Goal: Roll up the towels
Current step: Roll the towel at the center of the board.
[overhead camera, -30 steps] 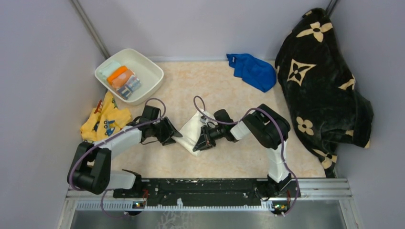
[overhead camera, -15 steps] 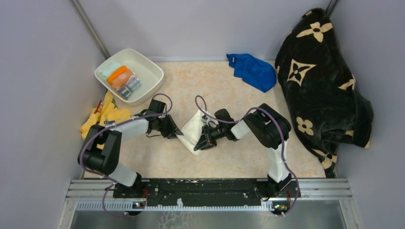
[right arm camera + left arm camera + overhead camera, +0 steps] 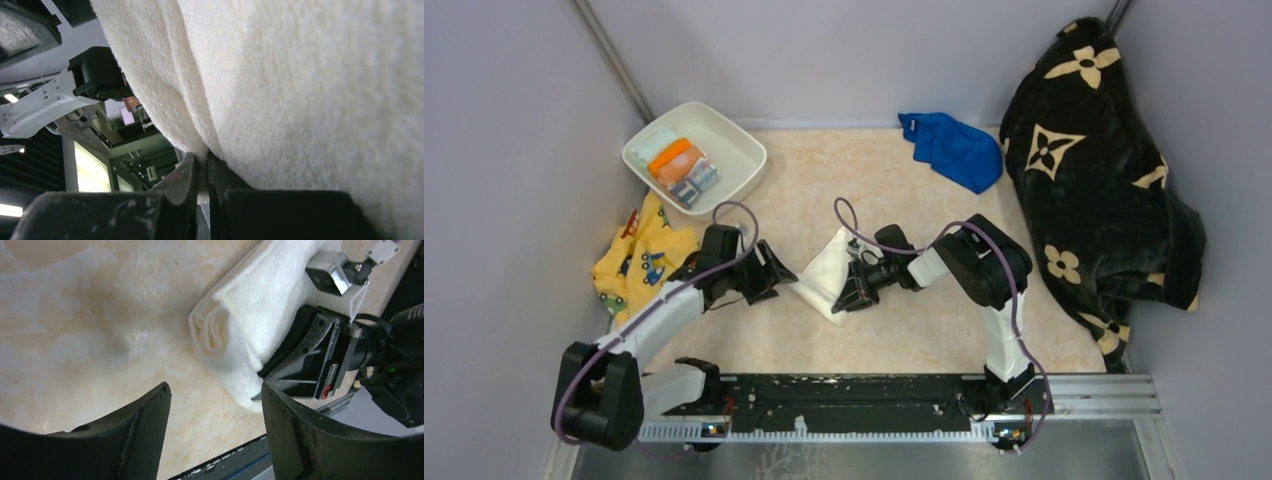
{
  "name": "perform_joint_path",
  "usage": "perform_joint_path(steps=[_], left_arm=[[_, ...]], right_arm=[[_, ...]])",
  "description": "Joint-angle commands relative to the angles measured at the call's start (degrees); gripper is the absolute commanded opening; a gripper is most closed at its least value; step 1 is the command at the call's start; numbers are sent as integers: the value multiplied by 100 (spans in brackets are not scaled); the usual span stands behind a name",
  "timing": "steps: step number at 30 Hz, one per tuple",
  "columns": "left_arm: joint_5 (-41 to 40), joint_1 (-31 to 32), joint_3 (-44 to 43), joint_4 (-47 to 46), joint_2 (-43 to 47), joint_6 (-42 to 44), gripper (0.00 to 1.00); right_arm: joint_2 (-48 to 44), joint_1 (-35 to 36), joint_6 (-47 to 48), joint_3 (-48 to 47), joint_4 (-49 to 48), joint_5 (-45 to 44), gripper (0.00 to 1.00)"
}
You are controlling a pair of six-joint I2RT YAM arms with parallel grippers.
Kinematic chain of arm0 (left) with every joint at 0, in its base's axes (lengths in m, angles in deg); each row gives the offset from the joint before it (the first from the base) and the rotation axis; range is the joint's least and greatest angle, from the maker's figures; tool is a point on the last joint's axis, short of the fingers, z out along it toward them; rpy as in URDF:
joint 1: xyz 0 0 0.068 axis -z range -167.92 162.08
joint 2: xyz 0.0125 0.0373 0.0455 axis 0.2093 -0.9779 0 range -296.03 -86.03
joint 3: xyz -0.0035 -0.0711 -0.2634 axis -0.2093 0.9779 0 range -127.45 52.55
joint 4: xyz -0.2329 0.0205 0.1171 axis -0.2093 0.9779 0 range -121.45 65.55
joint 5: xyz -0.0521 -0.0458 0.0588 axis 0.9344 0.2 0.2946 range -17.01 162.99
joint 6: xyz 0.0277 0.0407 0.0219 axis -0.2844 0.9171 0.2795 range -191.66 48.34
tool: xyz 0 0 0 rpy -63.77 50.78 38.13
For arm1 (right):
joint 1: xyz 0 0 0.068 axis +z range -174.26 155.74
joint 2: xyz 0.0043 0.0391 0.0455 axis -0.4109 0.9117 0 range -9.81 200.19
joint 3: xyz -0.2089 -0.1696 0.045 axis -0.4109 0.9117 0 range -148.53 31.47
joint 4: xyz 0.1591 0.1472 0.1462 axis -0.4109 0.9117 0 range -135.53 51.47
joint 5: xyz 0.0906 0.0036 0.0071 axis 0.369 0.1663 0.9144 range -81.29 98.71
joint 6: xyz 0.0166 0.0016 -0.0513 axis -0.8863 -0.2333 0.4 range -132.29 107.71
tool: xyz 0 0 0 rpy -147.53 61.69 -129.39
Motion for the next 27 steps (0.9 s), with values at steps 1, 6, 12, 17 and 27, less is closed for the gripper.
perform_joint_path(steps=[1,6,12,17,27], left_arm=[[411,1,407,-284,360,-207,70],[771,18,462,-900,126,-502,52],[896,172,125,-1310,-476,-533,33],[908,281,-64,-1599,-992,-581,30],[535,310,-401,-1314,-1834,-710,24]], right_arm=[[237,-122,-33,-128,431,-199,0],[301,-131,55,-218,594,-205,0],[321,-131,149,-323,783,-214,0],[258,-131,263,-430,994,-281,0],[-351,-127,1235,-994,2321,-753,14]])
